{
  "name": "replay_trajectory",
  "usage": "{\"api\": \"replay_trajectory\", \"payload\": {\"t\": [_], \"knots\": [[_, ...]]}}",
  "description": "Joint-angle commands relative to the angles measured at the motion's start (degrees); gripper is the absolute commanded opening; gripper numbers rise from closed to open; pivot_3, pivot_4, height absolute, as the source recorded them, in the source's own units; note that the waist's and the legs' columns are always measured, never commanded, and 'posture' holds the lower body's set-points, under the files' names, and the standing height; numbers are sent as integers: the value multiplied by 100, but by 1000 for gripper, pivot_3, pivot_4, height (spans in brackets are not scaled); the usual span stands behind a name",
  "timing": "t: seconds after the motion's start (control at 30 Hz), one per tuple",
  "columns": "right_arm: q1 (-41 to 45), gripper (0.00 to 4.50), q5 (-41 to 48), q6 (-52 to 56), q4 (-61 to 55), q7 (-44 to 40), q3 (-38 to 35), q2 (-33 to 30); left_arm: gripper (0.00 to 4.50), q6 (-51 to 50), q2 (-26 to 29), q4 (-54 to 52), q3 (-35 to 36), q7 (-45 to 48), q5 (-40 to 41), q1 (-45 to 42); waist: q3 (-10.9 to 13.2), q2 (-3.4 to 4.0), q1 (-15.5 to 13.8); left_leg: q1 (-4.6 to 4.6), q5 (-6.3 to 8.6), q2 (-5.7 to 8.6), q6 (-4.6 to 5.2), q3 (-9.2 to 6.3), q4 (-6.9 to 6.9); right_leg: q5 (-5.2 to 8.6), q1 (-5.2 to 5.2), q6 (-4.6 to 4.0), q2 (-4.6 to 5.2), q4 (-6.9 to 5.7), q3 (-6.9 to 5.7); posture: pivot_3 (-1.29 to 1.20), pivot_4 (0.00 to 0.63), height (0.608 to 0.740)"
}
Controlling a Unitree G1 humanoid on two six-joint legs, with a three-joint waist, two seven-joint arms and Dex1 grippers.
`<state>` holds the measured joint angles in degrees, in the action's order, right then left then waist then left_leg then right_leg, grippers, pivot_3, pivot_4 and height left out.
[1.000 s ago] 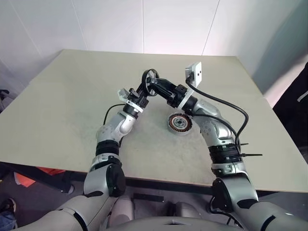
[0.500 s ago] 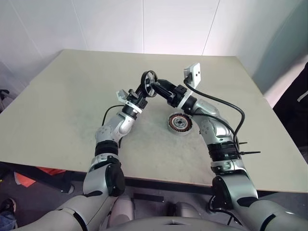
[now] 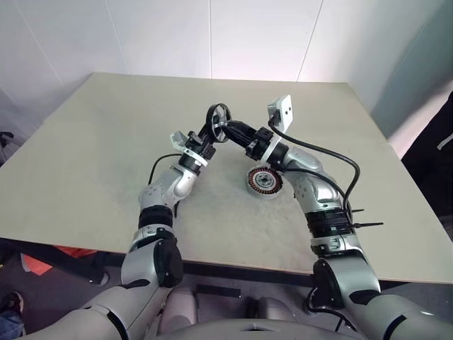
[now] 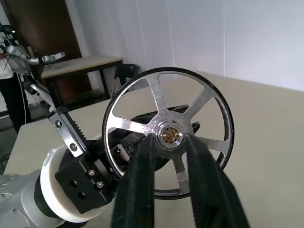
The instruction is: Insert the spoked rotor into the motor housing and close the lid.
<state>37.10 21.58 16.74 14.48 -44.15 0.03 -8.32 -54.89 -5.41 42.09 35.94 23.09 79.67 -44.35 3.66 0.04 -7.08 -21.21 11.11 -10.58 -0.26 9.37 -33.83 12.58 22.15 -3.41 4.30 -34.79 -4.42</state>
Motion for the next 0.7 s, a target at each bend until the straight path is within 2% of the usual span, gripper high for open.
{"api": "replay_trajectory", "payload": {"t": [0.03,0.4,0.6,0.7], "knots": [[45,358,-11,-3,-15,3,85,48,553,-173,-70,-43,-113,153,-21,-271,0,0,0,0,0,0,0,0,-1,0,0,0,0,0,0,0,0,740],[56,358,-58,-57,-7,63,62,30,553,-132,33,108,-159,370,-328,-277,0,0,0,0,0,0,0,0,-1,0,0,0,0,-1,0,0,0,740],[65,358,-77,-85,30,75,59,19,553,314,96,-93,-394,708,-953,-173,0,0,0,0,0,0,1,-1,-1,0,-1,0,0,-1,0,0,0,740],[76,358,-94,-98,60,75,66,25,1176,395,88,-111,-408,864,-1066,-176,0,0,0,0,0,0,1,-1,-1,0,-1,0,0,0,0,0,0,740]]}}
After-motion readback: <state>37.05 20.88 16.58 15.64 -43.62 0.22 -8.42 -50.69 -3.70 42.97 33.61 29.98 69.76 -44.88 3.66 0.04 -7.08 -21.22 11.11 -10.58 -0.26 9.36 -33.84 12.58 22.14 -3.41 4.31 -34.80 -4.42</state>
